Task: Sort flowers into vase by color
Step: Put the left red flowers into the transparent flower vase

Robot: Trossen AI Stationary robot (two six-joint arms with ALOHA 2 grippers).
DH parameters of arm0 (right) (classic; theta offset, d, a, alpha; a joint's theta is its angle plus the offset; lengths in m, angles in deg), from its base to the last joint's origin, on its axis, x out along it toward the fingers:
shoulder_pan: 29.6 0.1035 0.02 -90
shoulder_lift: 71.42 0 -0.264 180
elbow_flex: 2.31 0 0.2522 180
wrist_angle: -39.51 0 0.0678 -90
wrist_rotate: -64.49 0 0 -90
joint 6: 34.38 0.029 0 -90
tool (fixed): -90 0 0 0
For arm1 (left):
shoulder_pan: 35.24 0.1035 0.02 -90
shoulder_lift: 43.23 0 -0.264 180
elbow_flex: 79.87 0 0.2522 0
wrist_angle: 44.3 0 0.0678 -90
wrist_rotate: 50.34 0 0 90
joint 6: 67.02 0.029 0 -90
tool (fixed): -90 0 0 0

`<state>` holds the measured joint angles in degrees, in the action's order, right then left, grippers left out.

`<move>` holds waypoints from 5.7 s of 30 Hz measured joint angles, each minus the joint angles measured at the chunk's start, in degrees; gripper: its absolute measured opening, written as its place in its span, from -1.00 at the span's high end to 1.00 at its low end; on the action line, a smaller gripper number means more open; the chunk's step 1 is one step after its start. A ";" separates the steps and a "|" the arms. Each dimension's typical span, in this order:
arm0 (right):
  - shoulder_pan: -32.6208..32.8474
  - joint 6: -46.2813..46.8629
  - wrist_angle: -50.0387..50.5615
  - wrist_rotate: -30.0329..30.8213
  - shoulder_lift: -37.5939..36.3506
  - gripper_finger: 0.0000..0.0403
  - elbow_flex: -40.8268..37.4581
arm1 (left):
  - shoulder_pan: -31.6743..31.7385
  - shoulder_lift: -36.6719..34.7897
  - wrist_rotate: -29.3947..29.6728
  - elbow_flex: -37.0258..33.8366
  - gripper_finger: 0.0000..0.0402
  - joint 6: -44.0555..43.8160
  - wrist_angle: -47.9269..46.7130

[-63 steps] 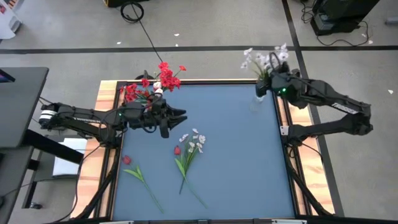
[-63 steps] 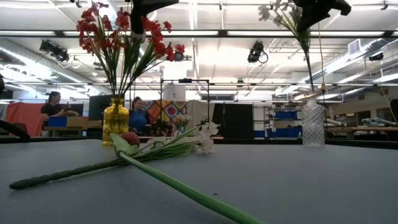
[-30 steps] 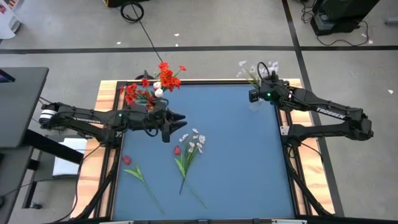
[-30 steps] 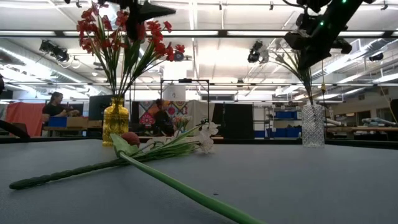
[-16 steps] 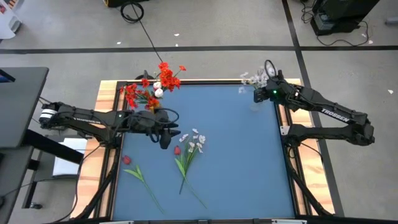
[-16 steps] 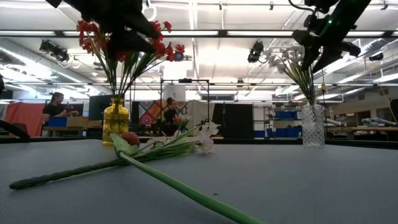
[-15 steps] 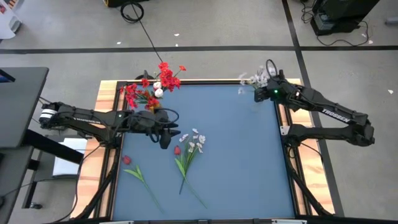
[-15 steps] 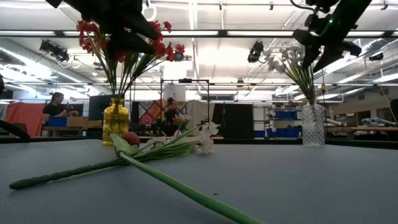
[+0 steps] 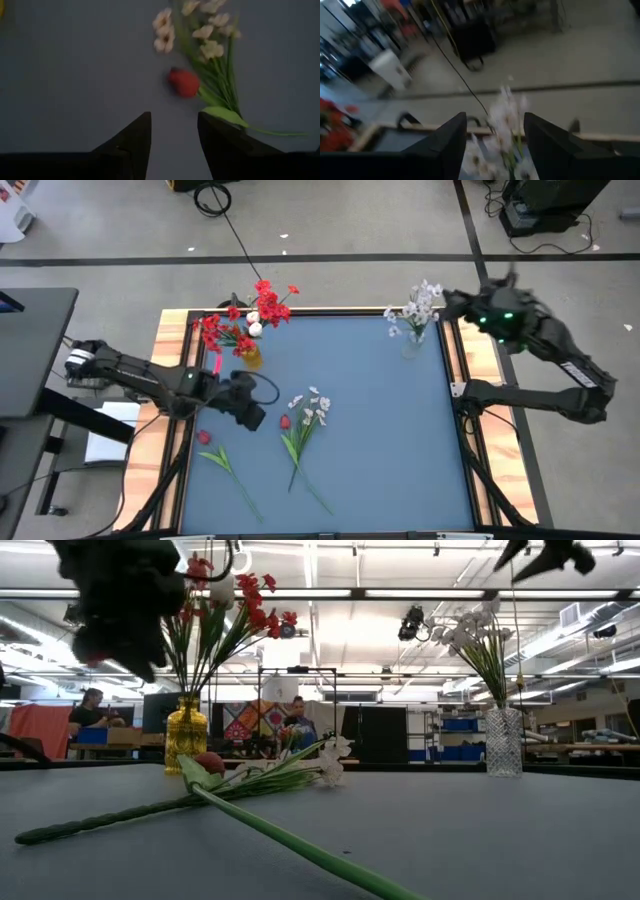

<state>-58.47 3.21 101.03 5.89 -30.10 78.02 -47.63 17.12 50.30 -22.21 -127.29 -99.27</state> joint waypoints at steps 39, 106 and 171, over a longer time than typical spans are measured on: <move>0.02 -1.15 -5.02 -19.09 3.58 -0.01 5.63 | -34.71 22.87 -12.05 -0.20 0.18 -59.51 2.45; 4.18 -2.94 -14.90 -36.22 9.87 0.01 5.58 | -14.38 15.20 24.71 22.33 1.00 1.31 -4.98; 32.11 -23.46 -54.43 -24.03 34.07 0.92 5.61 | 12.66 16.57 -16.94 22.97 1.00 52.13 57.13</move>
<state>-26.35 -20.25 46.60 -18.14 3.97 83.63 -34.97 33.69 33.36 0.76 -75.16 -42.15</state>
